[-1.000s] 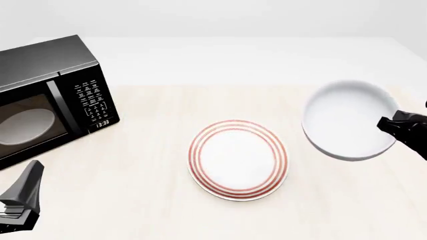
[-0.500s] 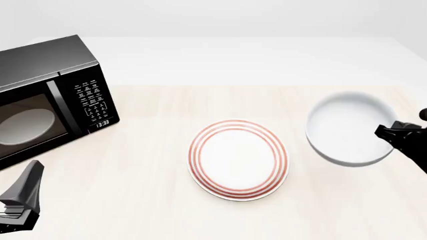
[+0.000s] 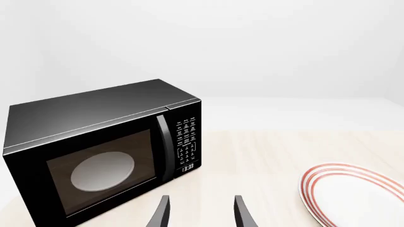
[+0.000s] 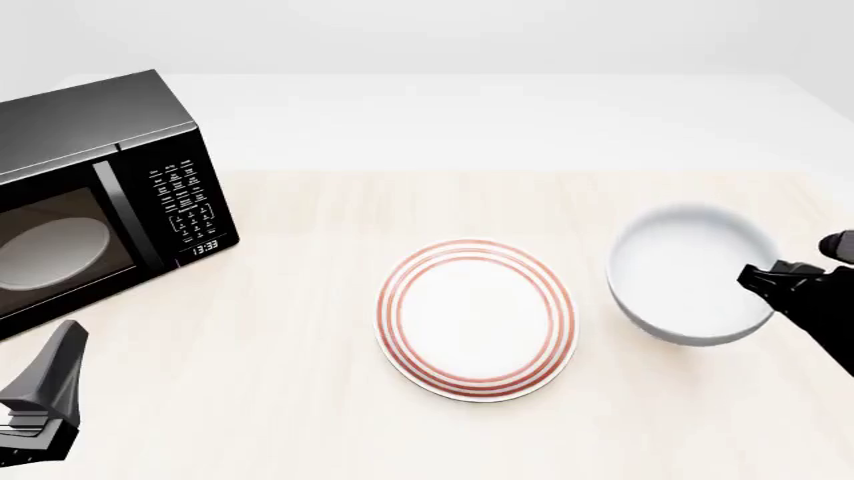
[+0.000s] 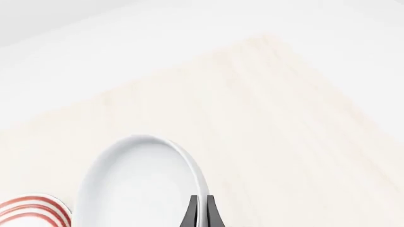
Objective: Put the white bowl to the right of the plate.
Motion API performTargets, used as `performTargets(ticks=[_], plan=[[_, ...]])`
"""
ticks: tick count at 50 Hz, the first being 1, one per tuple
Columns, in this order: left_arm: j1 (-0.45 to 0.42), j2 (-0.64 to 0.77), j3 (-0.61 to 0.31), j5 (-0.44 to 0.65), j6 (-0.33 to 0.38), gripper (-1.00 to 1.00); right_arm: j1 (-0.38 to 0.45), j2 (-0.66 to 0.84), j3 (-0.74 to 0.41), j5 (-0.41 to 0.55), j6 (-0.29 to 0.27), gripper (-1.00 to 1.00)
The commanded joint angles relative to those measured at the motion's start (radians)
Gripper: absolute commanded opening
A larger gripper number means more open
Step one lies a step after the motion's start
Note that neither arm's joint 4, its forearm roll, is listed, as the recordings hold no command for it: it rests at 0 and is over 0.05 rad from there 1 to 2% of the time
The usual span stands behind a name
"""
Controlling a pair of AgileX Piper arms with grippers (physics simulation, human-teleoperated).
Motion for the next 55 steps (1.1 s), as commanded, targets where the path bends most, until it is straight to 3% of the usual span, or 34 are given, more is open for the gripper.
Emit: performTargets(ticks=[1, 55], plan=[[0.000, 0.000, 0.000, 0.000, 0.000, 1.00, -0.014, 0.060, 0.008, -0.059, 0.015, -1.00], [0.000, 0.000, 0.000, 0.000, 0.000, 1.00, -0.038, 0.204, 0.032, -0.186, 0.029, -1.00]])
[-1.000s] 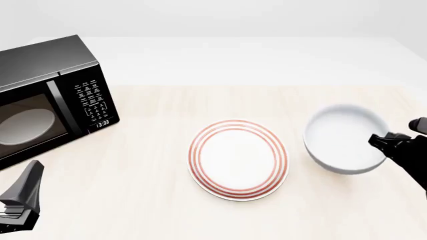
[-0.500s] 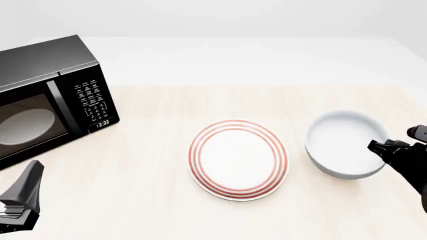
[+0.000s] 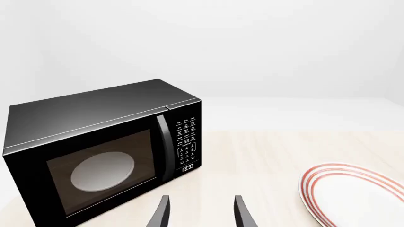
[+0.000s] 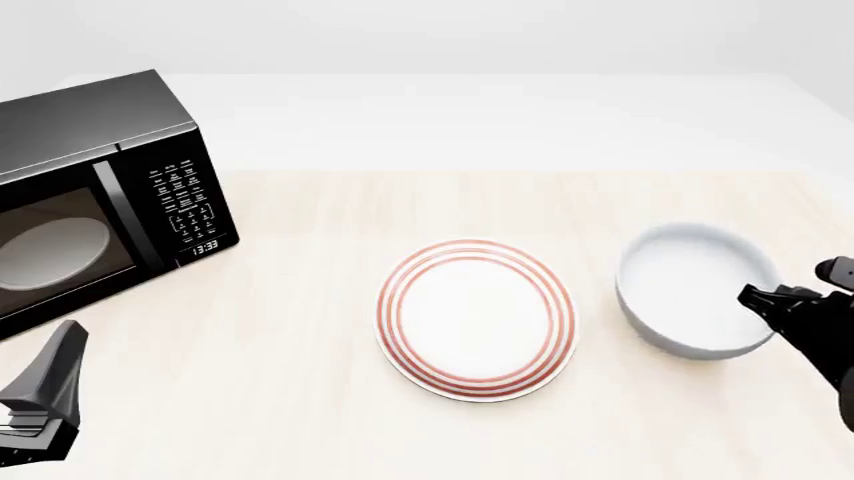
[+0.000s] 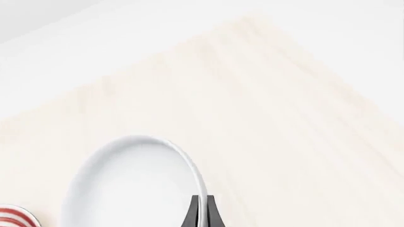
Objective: Put the white bowl to the right of the plate.
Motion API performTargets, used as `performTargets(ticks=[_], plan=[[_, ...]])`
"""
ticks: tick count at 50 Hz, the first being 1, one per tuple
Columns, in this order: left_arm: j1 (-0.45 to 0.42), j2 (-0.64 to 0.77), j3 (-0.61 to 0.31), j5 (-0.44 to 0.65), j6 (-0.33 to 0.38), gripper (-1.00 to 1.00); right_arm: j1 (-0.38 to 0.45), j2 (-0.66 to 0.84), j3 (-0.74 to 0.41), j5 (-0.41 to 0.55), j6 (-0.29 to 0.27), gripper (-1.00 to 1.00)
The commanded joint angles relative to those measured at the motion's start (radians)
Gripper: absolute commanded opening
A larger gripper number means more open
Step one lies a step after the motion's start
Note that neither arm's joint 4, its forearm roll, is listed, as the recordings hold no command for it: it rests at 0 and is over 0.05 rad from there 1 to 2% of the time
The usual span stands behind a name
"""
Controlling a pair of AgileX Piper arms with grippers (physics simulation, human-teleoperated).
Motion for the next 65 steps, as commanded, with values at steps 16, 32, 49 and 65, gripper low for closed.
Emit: performTargets(ticks=[16, 32, 49, 65], plan=[[0.000, 0.000, 0.000, 0.000, 0.000, 1.00, 0.008, -0.021, 0.014, 0.003, 0.012, 1.00], [0.000, 0.000, 0.000, 0.000, 0.000, 1.00, 0.035, -0.412, 0.021, 0.297, -0.021, 1.00], [0.000, 0.000, 0.000, 0.000, 0.000, 1.00, 0.136, -0.830, 0.044, 0.616, -0.062, 1.00], [0.000, 0.000, 0.000, 0.000, 0.000, 1.00, 0.235, -1.378, 0.142, 0.917, -0.181, 1.00]])
